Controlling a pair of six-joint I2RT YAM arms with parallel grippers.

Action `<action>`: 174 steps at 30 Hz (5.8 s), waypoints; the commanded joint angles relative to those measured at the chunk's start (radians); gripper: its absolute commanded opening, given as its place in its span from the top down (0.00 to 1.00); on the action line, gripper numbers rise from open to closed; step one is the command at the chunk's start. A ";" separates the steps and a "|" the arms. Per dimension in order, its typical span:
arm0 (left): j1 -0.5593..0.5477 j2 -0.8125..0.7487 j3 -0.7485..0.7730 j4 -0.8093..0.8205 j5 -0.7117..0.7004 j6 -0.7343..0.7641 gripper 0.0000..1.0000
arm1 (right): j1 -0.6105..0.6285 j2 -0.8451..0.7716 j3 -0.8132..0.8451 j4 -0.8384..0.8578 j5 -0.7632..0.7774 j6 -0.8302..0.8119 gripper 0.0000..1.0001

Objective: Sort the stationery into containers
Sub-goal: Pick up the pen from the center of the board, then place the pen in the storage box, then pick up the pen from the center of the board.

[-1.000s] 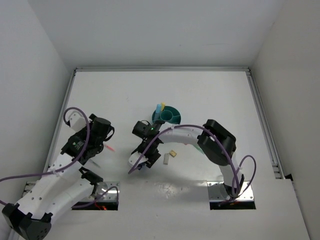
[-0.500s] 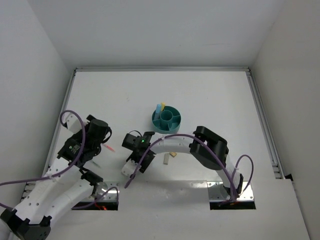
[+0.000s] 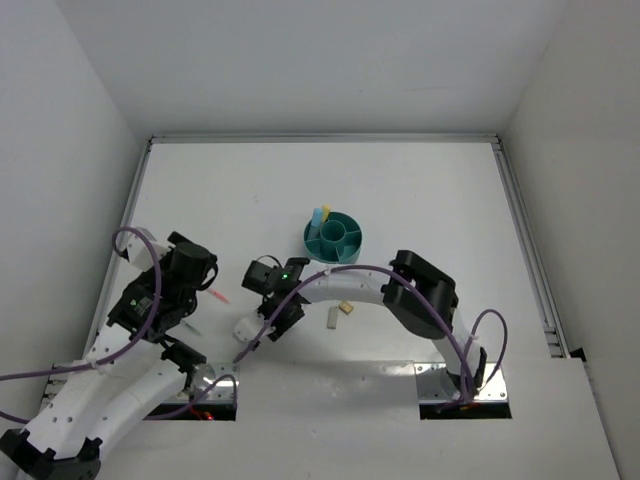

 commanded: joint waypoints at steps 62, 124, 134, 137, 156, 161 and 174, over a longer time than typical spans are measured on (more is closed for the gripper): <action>0.011 0.155 -0.110 0.192 0.125 -0.027 0.20 | -0.487 -0.545 -0.953 1.961 0.214 1.182 0.48; 0.351 0.774 -0.073 0.295 0.280 -0.042 0.56 | -0.565 -0.884 -0.653 1.085 0.108 0.977 0.94; 0.351 0.832 -0.064 0.295 0.280 -0.024 0.60 | -0.565 -0.903 -0.662 1.094 0.127 0.986 0.94; 0.351 0.841 -0.064 0.295 0.280 -0.024 0.64 | -0.565 -0.912 -0.662 1.103 0.127 0.986 0.94; 0.320 0.732 0.049 0.240 0.280 0.085 0.88 | -0.565 -0.932 -0.671 1.112 0.145 1.004 0.94; 0.264 0.639 0.121 0.256 0.329 0.172 0.92 | -0.575 -0.932 -0.671 1.112 0.145 1.004 0.94; -0.006 0.376 -0.052 1.046 0.789 0.790 1.00 | -0.584 -0.892 -0.689 1.094 0.088 0.924 0.99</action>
